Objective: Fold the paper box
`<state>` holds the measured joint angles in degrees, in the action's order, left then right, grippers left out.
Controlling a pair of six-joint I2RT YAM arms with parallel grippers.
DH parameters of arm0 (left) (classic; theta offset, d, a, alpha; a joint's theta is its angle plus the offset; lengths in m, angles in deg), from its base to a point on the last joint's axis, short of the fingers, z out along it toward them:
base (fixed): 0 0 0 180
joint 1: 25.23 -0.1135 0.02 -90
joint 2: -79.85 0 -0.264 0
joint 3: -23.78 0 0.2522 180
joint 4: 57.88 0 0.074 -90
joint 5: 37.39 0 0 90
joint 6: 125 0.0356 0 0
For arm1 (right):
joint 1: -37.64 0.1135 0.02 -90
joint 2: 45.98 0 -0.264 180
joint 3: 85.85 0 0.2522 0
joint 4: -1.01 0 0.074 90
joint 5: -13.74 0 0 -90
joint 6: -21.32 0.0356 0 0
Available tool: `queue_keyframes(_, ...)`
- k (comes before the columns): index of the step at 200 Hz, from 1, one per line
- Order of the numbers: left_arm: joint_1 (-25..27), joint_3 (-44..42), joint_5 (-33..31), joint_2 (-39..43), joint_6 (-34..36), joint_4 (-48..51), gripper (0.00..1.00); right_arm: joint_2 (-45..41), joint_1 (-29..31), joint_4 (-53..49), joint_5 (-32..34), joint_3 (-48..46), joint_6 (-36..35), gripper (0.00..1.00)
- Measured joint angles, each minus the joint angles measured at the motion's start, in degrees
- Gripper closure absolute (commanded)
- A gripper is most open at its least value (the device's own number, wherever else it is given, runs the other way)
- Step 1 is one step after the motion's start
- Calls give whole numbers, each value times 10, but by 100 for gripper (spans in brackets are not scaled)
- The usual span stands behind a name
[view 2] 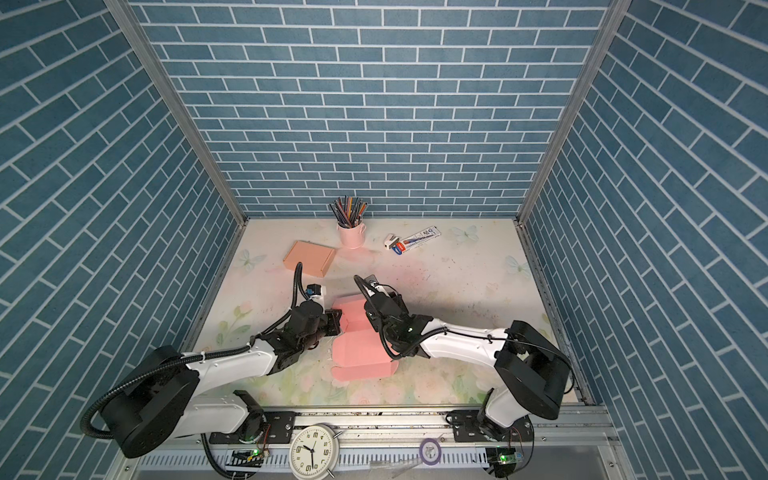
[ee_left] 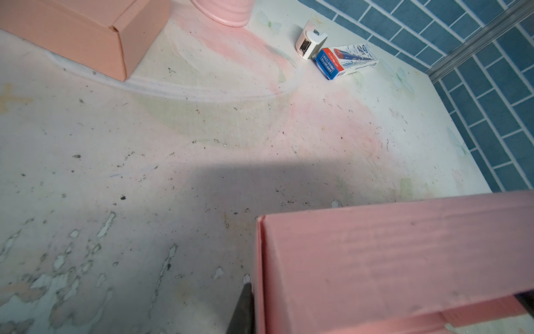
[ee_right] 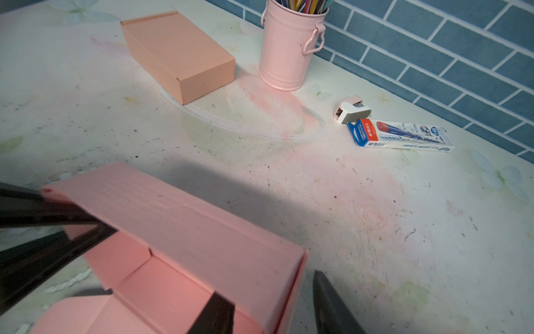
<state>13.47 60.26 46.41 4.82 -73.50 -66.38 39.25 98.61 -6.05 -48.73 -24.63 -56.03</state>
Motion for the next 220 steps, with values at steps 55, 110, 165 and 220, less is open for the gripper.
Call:
queue_keyframes(55,3,6,-22,-17,61,-19,87,-151,-32,-15,-105,-35,45,45)
queue_keyframes(110,36,7,-43,-29,163,-70,86,-162,-141,1,-227,-38,70,46)
queue_keyframes(165,46,7,-43,-54,255,-130,86,-91,-159,21,-305,-38,82,47)
queue_keyframes(220,47,-11,-40,-88,291,-195,85,-27,-160,45,-345,-38,82,48)
